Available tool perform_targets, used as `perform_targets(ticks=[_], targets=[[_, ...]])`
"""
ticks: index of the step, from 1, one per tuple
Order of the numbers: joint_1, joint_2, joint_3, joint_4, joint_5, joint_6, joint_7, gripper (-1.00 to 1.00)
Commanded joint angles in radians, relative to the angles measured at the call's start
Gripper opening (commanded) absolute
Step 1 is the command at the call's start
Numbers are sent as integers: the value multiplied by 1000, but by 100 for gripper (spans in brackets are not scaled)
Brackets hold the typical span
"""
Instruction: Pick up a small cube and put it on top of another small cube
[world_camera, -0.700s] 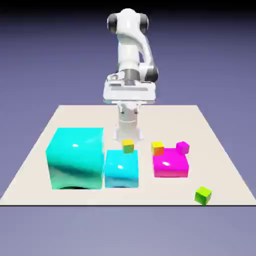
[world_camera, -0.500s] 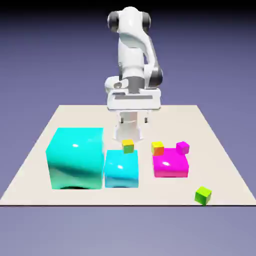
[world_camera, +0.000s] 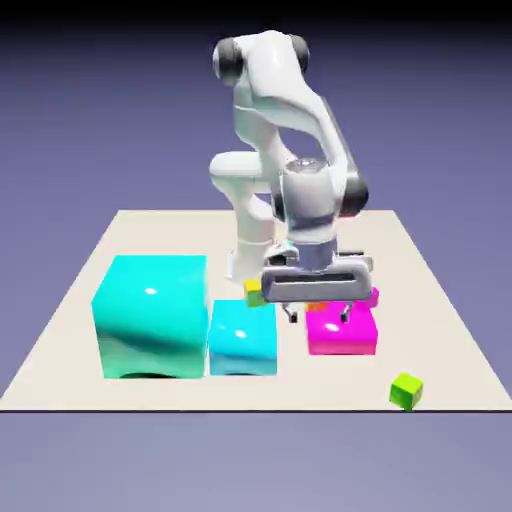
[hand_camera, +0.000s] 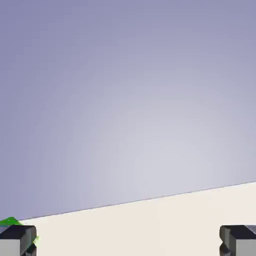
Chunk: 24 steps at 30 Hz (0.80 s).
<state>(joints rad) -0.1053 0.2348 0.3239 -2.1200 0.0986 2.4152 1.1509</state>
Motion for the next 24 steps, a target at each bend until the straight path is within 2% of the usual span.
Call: perform_targets(ticks=[1, 24], targets=[[-5, 36, 15, 31, 4, -28, 18, 0], [-127, 870, 350, 746, 107, -672, 443, 0]])
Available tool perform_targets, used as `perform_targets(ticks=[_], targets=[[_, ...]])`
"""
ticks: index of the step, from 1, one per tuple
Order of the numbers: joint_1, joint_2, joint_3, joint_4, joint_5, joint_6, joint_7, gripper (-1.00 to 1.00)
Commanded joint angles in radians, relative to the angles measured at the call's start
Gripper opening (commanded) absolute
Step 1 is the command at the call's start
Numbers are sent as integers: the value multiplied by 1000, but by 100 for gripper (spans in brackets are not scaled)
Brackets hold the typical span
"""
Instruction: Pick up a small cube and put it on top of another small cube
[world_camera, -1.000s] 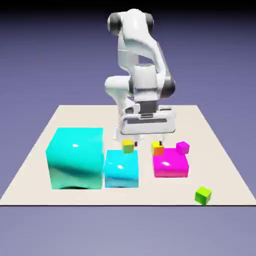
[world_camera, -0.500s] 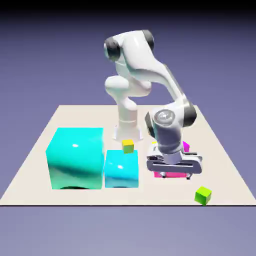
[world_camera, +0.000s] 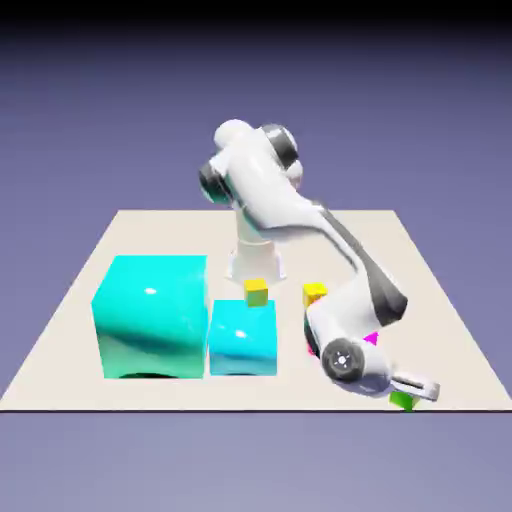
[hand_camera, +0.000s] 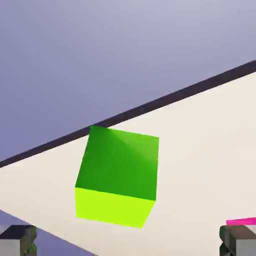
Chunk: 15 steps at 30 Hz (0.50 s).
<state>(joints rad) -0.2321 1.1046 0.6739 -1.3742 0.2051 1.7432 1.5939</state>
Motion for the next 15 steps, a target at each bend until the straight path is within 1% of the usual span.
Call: perform_targets(ticks=[1, 8, 9, 13, 14, 15], targets=[[-5, 36, 15, 31, 4, -28, 18, 0], [-40, 275, 110, 235, 34, -212, 140, 0], [-40, 275, 110, 235, 34, -212, 140, 0], [-34, 276, 107, 96, 39, -72, 105, 0], [-34, 276, 107, 96, 39, -72, 105, -100], [-34, 276, 107, 96, 39, -72, 105, -100]])
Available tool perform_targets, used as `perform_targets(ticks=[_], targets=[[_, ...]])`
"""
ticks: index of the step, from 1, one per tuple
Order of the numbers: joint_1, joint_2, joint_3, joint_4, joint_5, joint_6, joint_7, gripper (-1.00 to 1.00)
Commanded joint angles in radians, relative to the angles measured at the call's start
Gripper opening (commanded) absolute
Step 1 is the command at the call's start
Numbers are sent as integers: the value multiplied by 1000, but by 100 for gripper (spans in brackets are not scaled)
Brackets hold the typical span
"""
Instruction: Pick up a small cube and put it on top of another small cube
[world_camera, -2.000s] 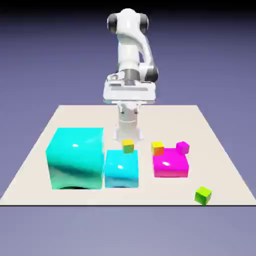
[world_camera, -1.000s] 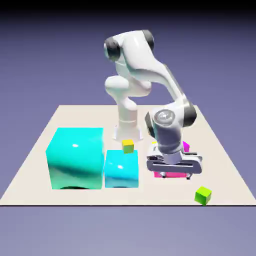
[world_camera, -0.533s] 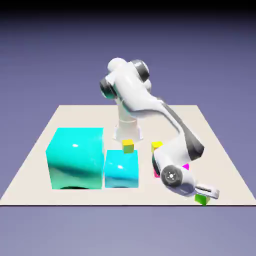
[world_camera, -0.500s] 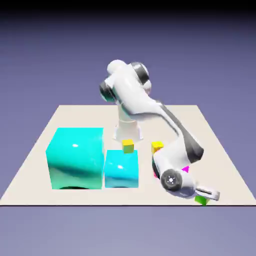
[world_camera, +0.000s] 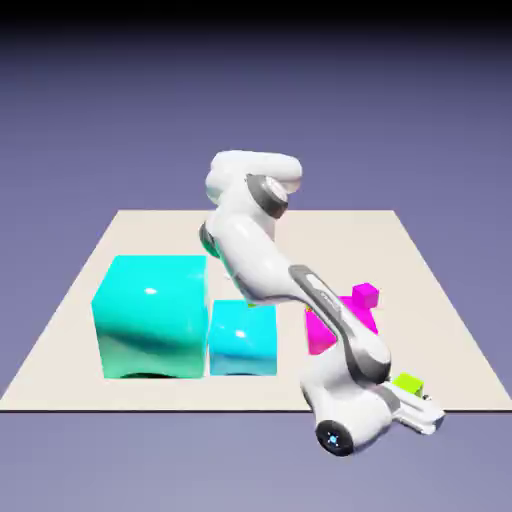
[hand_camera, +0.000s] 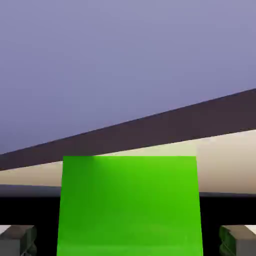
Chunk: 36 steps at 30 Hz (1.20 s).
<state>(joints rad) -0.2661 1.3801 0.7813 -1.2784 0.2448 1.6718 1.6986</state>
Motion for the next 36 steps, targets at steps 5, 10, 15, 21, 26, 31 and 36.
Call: perform_targets(ticks=[5, 10, 15, 21, 26, 31, 36], targets=[[8, -43, -20, 100, -30, -155, -9, -100], [71, -224, -122, -74, -132, -218, -203, -100], [133, -405, -225, -247, -235, -282, -397, -100], [208, -622, -347, -455, -358, -358, -630, -100], [271, -804, -449, -628, -461, -421, -824, -100], [333, -985, -551, -802, -563, -484, -1018, -100], [327, -1042, -581, -944, -597, -409, -1046, -100]])
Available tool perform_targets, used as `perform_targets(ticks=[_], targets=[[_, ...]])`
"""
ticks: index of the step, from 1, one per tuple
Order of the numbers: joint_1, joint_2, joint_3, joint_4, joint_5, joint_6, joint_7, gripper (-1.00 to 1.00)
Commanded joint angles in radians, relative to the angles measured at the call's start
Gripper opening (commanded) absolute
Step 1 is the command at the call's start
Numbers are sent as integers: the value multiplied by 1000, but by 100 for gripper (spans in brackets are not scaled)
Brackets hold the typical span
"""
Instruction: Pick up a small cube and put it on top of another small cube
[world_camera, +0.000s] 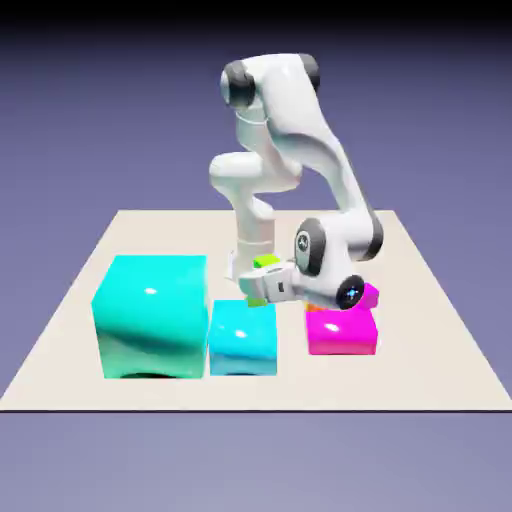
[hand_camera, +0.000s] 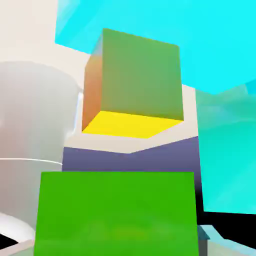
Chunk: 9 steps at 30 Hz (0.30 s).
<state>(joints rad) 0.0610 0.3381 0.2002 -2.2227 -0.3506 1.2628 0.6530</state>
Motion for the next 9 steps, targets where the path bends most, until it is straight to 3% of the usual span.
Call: perform_targets(ticks=[1, 2, 3, 9], targets=[[-6, -7, -3, -36, -6, 30, 3, -100], [-10, -12, -5, -60, -9, 49, 5, -100], [-10, -12, -5, -60, -9, 49, 5, 100], [18, 22, 10, 109, 12, -88, -11, 100]])
